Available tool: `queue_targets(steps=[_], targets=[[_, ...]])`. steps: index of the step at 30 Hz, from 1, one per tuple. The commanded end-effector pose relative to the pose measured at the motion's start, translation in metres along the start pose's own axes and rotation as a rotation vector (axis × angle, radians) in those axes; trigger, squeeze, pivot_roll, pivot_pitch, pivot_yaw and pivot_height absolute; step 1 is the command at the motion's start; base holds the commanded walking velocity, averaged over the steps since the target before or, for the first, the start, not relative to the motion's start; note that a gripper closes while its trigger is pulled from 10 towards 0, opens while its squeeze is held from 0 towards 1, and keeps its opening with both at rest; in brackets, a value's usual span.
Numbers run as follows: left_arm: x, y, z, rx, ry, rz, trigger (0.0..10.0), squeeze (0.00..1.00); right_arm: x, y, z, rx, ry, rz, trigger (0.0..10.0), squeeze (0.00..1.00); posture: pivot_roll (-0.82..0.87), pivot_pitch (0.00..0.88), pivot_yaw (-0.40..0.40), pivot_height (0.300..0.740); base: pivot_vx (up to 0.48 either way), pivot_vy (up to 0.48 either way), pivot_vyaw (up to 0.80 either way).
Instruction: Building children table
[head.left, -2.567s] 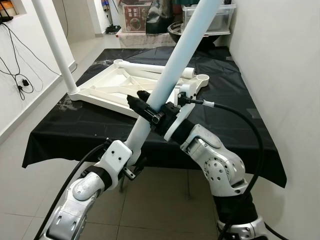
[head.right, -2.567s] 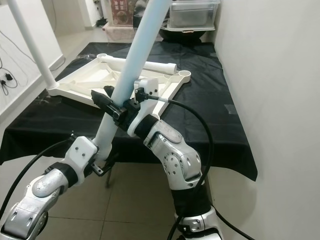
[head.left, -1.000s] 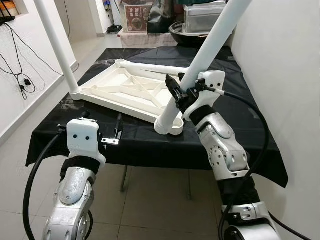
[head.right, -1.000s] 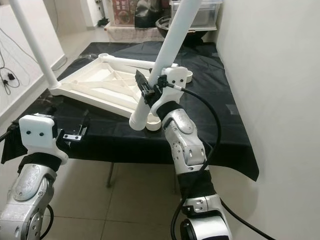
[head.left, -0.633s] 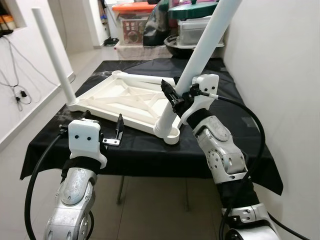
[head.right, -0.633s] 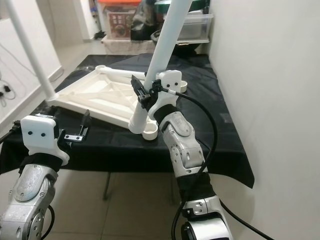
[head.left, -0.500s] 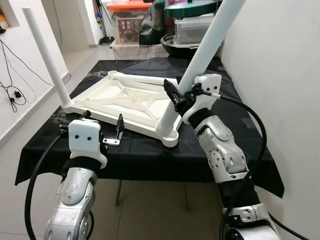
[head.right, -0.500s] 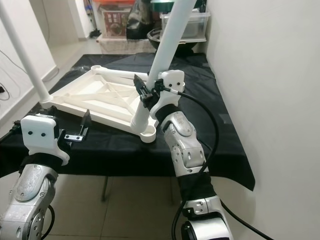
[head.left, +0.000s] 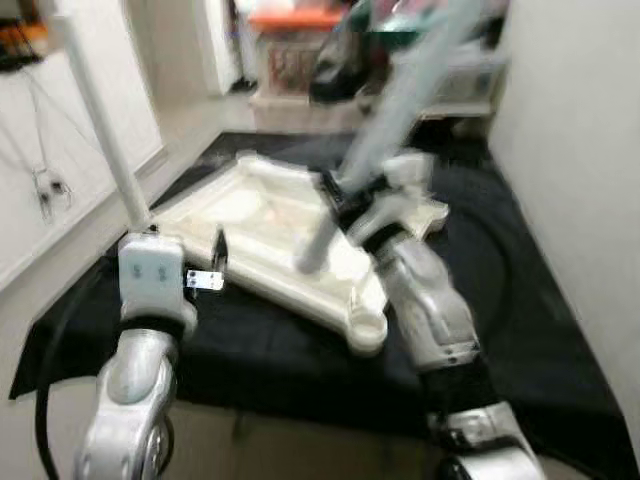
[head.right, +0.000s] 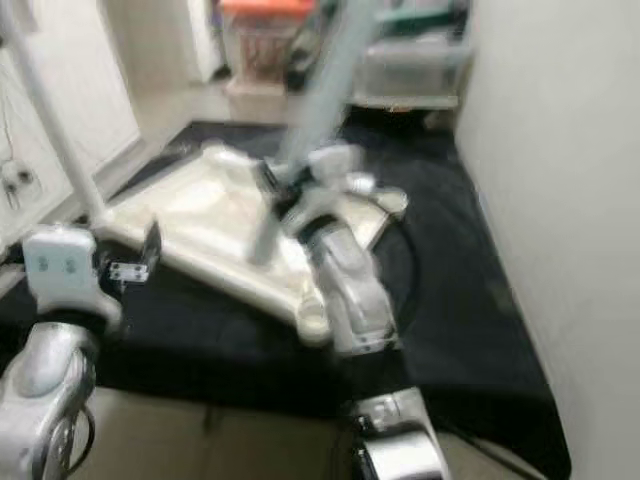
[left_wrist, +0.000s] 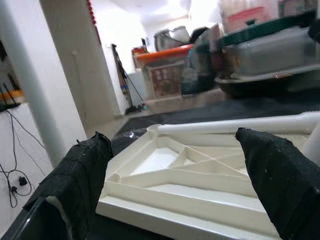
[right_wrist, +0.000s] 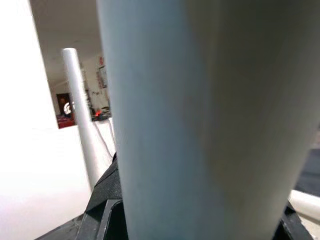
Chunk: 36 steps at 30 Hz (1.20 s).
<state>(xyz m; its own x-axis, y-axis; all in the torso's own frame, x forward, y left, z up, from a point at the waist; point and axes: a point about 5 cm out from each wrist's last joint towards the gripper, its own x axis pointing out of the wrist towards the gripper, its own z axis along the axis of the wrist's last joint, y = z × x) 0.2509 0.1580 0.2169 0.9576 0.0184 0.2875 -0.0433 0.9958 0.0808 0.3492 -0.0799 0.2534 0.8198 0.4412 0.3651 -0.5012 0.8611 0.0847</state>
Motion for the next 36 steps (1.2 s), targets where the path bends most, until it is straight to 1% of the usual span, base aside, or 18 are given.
queue_targets(steps=[1,4,6,8,11,14,15,20,22,25,26,27,30,31,32,33,34,36], targets=[[0.000,0.001,0.000,0.002,0.003,0.009,10.0,0.00,-0.001,-0.007,0.007,-0.013,-0.031,-0.019,10.0,0.00,0.00,0.032,0.034,0.740,0.000,0.000,0.00],[-0.001,0.000,0.000,-0.003,0.008,0.000,10.0,0.00,0.000,-0.007,0.009,-0.015,-0.035,-0.010,10.0,0.00,0.00,0.039,0.034,0.740,0.000,0.000,0.00],[-0.004,-0.006,-0.002,-0.027,0.024,-0.053,10.0,0.00,0.006,-0.013,0.013,-0.017,-0.027,0.014,10.0,0.00,0.00,0.043,0.032,0.740,0.000,0.000,0.00],[-0.004,-0.006,-0.002,-0.027,0.024,-0.053,10.0,0.00,0.006,-0.013,0.013,-0.017,-0.027,0.014,10.0,0.00,0.00,0.043,0.032,0.740,0.000,0.000,0.00],[-0.007,-0.010,-0.003,-0.045,0.035,-0.095,10.0,0.00,0.012,-0.020,0.017,-0.028,-0.022,0.033,10.0,0.00,0.00,0.048,0.030,0.740,0.000,0.000,0.00],[-0.017,-0.020,-0.005,-0.087,0.057,-0.167,10.0,0.00,0.023,-0.038,0.019,-0.070,0.044,0.135,10.0,0.00,0.01,0.066,0.026,0.740,0.000,0.000,0.00],[-0.024,-0.029,-0.005,-0.125,0.078,-0.233,10.0,0.00,0.027,-0.046,0.015,-0.066,0.124,0.194,10.0,0.00,0.02,0.080,0.027,0.740,0.000,0.000,0.00],[-0.032,-0.036,-0.004,-0.141,0.092,-0.287,10.0,0.00,0.029,-0.052,0.012,-0.062,0.183,0.242,10.0,0.00,0.02,0.093,0.027,0.740,0.000,0.000,0.00],[-0.041,-0.043,-0.004,-0.165,0.120,-0.322,10.0,0.00,0.030,-0.058,0.009,-0.093,0.234,0.290,10.0,0.00,0.04,0.123,0.029,0.740,0.000,0.000,0.00],[-0.050,-0.049,-0.002,-0.183,0.135,-0.346,10.0,0.00,0.032,-0.058,0.014,-0.030,0.246,0.385,10.0,0.00,0.06,0.146,0.029,0.740,0.000,0.000,0.00],[-0.052,-0.050,-0.003,-0.188,0.143,-0.350,10.0,0.00,0.031,-0.058,0.017,-0.003,0.252,0.444,10.0,0.00,0.06,0.159,0.034,0.740,0.000,0.000,0.00],[-0.052,-0.050,-0.003,-0.188,0.143,-0.350,10.0,0.00,0.031,-0.058,0.017,-0.003,0.252,0.444,10.0,0.00,0.06,0.159,0.034,0.740,0.000,0.000,0.00],[-0.057,-0.050,-0.003,-0.199,0.163,-0.352,10.0,0.00,0.029,-0.057,0.028,0.041,0.261,0.636,10.0,0.00,0.07,0.178,0.036,0.740,0.000,0.000,0.00],[-0.059,-0.050,-0.002,-0.200,0.166,-0.352,10.0,0.00,0.028,-0.057,0.032,0.045,0.258,0.685,10.0,0.00,0.07,0.183,0.038,0.740,0.000,0.000,0.00],[-0.059,-0.050,-0.002,-0.200,0.166,-0.352,10.0,0.00,0.028,-0.057,0.032,0.045,0.258,0.685,10.0,0.00,0.07,0.183,0.038,0.740,0.000,0.000,0.00],[-0.060,-0.050,-0.001,-0.206,0.170,-0.355,10.0,0.00,0.027,-0.056,0.035,0.039,0.252,0.743,10.0,0.00,0.07,0.194,0.042,0.740,0.000,0.000,0.00],[-0.060,-0.050,-0.001,-0.206,0.170,-0.355,10.0,0.00,0.027,-0.056,0.035,0.039,0.252,0.743,10.0,0.00,0.07,0.194,0.042,0.740,0.000,0.000,0.00],[-0.063,-0.052,0.001,-0.213,0.176,-0.361,10.0,0.00,0.025,-0.054,0.038,0.041,0.250,0.823,10.0,0.00,0.08,0.210,0.045,0.740,0.000,0.000,0.00]])
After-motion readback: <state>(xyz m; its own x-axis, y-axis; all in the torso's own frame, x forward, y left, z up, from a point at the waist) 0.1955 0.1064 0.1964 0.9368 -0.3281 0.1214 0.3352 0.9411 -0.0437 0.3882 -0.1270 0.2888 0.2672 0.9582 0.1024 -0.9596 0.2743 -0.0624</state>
